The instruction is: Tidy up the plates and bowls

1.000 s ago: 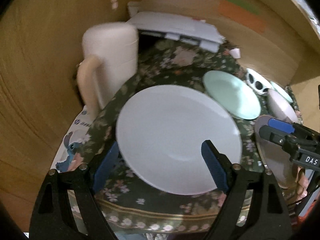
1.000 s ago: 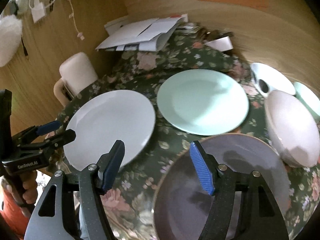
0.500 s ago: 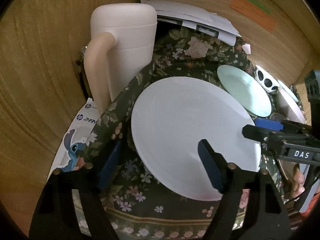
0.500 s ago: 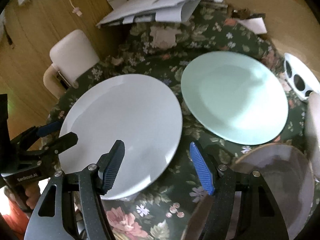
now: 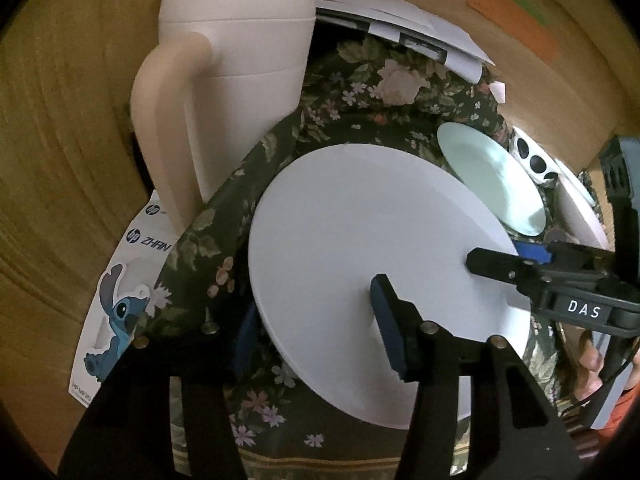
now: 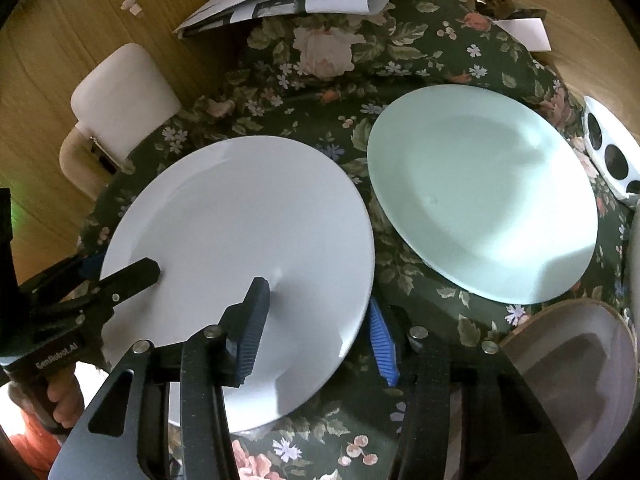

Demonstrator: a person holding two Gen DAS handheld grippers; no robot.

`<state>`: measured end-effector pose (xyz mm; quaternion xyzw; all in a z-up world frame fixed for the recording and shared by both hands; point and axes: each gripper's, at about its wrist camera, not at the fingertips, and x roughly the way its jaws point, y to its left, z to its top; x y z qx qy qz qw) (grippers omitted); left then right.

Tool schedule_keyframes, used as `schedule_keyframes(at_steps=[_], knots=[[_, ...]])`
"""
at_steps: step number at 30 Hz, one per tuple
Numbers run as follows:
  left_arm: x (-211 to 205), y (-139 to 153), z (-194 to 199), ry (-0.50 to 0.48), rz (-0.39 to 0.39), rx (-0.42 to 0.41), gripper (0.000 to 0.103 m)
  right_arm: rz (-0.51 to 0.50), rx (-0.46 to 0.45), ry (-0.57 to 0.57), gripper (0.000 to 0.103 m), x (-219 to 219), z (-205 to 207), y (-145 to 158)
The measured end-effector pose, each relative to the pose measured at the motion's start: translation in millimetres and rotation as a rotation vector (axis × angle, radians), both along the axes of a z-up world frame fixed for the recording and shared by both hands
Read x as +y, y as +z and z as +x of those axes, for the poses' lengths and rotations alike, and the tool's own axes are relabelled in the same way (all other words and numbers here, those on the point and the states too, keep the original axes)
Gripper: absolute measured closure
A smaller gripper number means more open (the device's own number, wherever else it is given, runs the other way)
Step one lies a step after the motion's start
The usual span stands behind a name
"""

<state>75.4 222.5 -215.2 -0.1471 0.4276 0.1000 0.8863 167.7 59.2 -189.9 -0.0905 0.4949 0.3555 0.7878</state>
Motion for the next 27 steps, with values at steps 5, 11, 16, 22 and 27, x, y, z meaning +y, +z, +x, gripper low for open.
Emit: schedule_keyframes(at_steps=[5, 11, 16, 22, 27], knots=[[2, 1, -1, -0.003, -0.011, 0.001, 0.050, 0.011, -0.002, -0.010, 0.063, -1, 1, 0], [-1, 6, -7, -0.003, 0.006, -0.018, 0.050, 0.031, -0.020, -0.004, 0.068, -8, -4, 4], [-5, 9, -11, -0.001, 0.018, -0.023, 0.050, 0.053, -0.038, -0.006, 0.069, -15, -9, 8], [-10, 19, -13, -0.003, 0.014, -0.034, 0.050, 0.075, -0.055, -0.010, 0.070, -27, -16, 13], [-21, 29, -15, -0.020, 0.035, -0.056, 0.050, 0.094, -0.081, -0.026, 0.070, -40, -22, 22]])
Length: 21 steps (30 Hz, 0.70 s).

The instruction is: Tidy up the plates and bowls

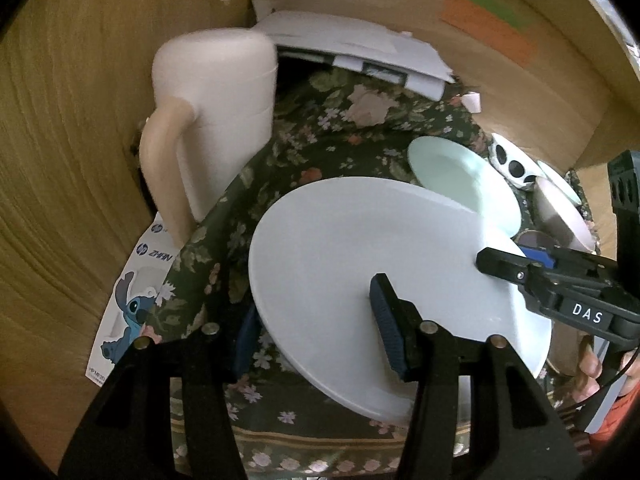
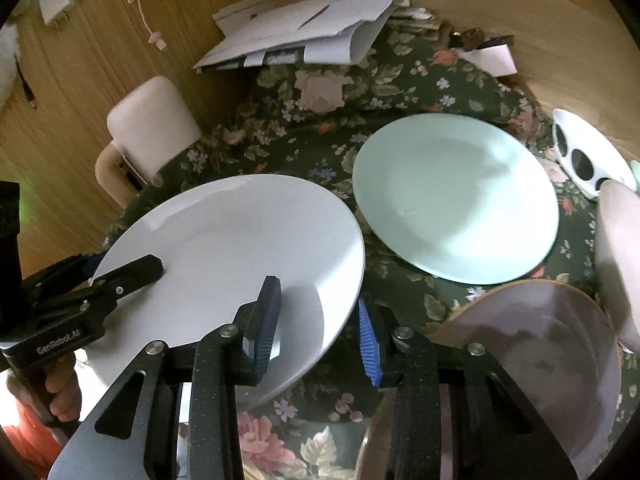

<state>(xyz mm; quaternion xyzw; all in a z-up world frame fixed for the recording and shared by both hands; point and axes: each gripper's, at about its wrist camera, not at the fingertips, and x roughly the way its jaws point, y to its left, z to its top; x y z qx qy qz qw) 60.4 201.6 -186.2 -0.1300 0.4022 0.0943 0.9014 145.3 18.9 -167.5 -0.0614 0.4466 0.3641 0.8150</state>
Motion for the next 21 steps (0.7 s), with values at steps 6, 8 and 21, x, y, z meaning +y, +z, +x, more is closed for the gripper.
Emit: schedule_keyframes(at_steps=[6, 8, 21], knots=[[-17, 12, -1, -0.025, 0.016, -0.026, 0.050, 0.021, -0.036, -0.020, 0.070, -20, -6, 14], [-23, 15, -1, -0.035, 0.019, -0.031, 0.050, 0.025, -0.046, -0.030, 0.070, -27, -8, 18], [-78, 38, -2, -0.114, 0.053, -0.073, 0.050, 0.064, -0.094, -0.107, 0.070, -86, -22, 39]])
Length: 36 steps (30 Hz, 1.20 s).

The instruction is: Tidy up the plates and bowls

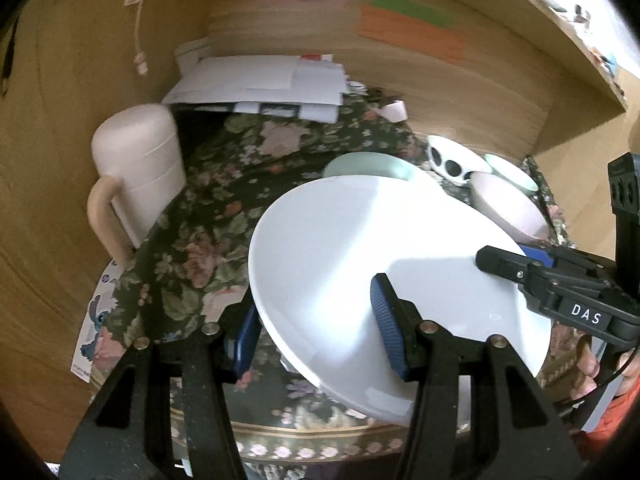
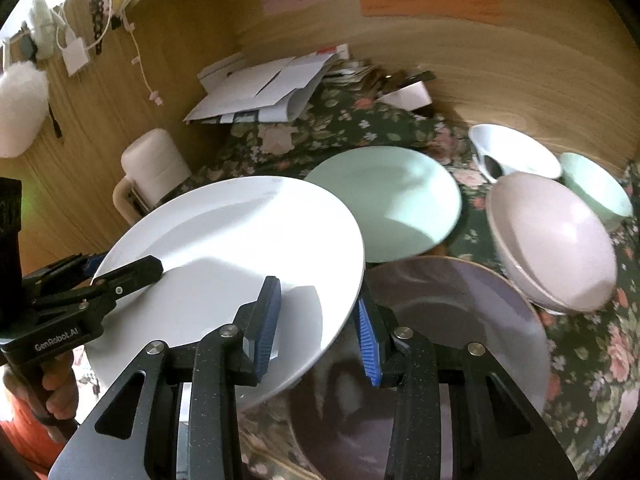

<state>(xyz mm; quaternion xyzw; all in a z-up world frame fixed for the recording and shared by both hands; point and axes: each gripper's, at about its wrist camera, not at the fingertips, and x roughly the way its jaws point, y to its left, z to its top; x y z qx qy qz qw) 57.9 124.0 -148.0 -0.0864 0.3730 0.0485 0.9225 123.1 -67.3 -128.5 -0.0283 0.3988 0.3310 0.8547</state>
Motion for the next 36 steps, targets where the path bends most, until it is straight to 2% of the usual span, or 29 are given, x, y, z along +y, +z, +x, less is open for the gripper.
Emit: schedule_keyframes(at_steps=[10, 19, 36], knots=[[-47, 7, 1, -0.063, 0.022, -0.013, 0.050, 0.017, -0.009, -0.056, 0.070, -46, -9, 4], [-85, 1, 6, -0.120, 0.038, -0.002, 0.050, 0.025, 0.022, -0.105, 0.070, -84, -8, -6], [-116, -37, 34, -0.150, 0.009, 0.077, 0.050, -0.005, 0.088, -0.147, 0.070, -116, 5, -37]])
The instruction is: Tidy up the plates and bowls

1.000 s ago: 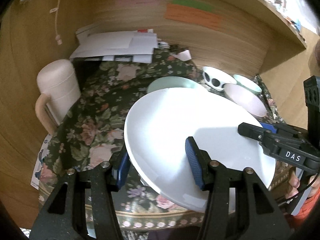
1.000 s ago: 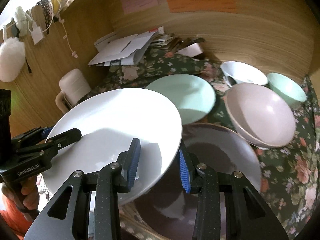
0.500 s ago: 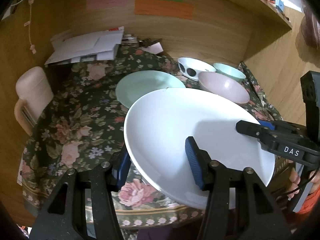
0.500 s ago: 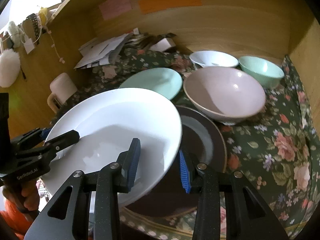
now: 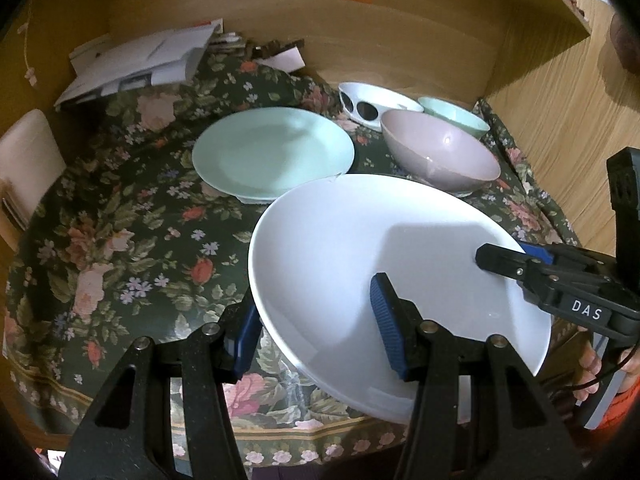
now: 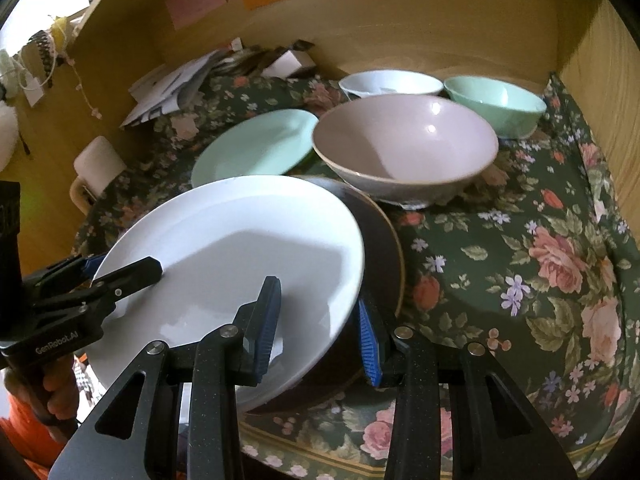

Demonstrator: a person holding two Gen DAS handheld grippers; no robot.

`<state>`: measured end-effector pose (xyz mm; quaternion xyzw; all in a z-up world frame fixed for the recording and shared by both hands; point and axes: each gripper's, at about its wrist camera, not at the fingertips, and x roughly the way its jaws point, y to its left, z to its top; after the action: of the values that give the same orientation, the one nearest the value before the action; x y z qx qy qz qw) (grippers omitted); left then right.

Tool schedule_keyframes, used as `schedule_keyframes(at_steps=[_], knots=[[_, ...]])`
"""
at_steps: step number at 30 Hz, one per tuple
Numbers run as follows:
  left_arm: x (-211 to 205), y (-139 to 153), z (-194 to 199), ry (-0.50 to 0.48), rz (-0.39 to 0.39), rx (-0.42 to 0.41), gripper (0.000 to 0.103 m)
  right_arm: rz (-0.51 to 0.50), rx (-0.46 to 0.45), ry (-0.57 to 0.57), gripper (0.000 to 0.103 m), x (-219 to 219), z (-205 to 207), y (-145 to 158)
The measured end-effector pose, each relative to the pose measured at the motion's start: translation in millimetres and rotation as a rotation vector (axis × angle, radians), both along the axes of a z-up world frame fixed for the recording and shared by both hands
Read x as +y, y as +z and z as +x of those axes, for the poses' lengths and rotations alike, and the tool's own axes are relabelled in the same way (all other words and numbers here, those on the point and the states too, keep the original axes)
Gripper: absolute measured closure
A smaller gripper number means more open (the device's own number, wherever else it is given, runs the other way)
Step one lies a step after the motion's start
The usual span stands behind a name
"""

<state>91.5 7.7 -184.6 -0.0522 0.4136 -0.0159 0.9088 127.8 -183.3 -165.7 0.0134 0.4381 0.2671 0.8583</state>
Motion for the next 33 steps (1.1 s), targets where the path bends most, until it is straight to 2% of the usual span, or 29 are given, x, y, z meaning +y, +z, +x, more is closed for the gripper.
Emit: schedule_keyframes(at_steps=[15, 25, 33], knots=[[3, -19, 15, -0.002, -0.025, 0.049, 0.050, -0.007, 0.016, -0.001, 0.071, -2, 9, -10], [1, -22, 19, -0.013, 0.025, 0.052, 0.052, -0.001, 0.034, -0.008, 0.071, -6, 14, -9], [-2, -21, 21, -0.023, 0.036, 0.056, 0.052, -0.027, 0.020, -0.013, 0.073, -11, 8, -4]])
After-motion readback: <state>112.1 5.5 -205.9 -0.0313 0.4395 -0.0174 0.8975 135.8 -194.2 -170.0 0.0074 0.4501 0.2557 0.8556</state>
